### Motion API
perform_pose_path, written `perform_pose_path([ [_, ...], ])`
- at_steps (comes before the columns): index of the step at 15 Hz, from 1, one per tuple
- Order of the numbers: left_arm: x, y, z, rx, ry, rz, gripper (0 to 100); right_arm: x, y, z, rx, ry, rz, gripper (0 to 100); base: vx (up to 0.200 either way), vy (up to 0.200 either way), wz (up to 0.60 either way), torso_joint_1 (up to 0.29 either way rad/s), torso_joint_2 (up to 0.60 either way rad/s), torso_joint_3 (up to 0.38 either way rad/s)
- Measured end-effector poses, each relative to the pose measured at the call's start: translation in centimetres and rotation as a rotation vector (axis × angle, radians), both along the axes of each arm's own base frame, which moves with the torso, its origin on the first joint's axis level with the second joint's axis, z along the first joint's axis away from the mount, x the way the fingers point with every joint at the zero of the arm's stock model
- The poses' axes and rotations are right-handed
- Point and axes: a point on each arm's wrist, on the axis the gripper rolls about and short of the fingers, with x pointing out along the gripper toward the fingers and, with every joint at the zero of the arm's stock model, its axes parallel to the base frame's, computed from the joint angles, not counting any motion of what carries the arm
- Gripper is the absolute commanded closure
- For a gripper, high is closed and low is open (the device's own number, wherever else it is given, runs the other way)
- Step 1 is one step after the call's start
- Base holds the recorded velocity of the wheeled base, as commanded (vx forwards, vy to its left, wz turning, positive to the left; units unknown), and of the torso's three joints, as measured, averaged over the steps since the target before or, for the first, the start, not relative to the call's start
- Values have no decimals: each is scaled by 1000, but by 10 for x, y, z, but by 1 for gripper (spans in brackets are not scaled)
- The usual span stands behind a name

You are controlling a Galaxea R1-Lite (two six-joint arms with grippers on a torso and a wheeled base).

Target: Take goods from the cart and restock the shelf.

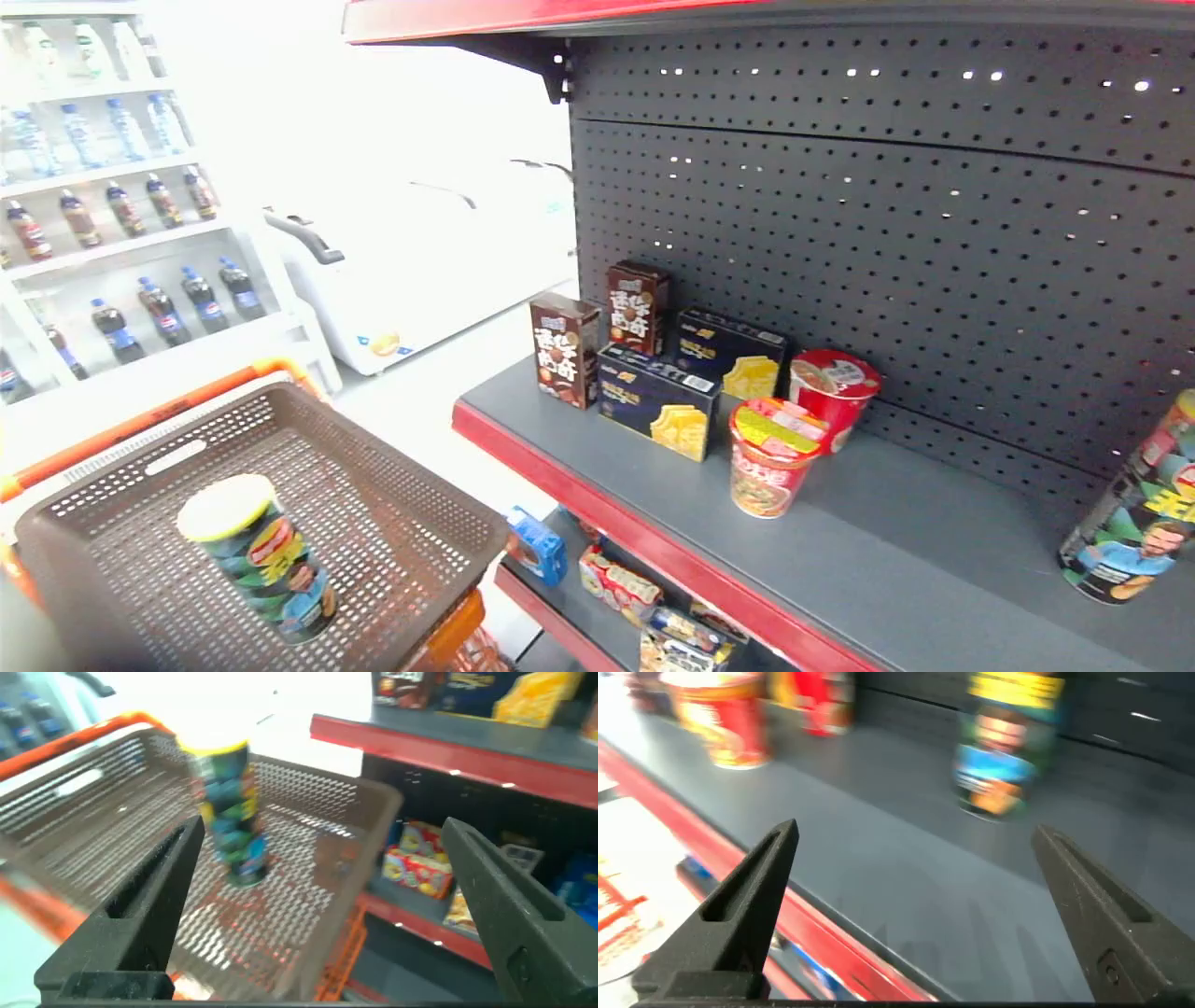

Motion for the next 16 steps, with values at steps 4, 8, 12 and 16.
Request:
perform_pose_path([
  [4, 0, 0, 0, 1, 0, 0, 0, 0, 0, 0, 1, 0, 0, 0, 0, 0, 600, 4, 1, -1],
  [8, -6, 0, 20, 35, -53, 1, 0, 0, 0, 0, 4, 0, -1, 0, 0, 0, 0, 0, 0, 0],
  [12, -6, 0, 82, 55, 0, 3, 0, 0, 0, 0, 4, 0, 0, 0, 0, 0, 0, 0, 0, 0],
  [16, 48, 0, 132, 32, 183, -21, 0, 0, 0, 0, 4, 0, 0, 0, 0, 0, 0, 0, 0, 0],
])
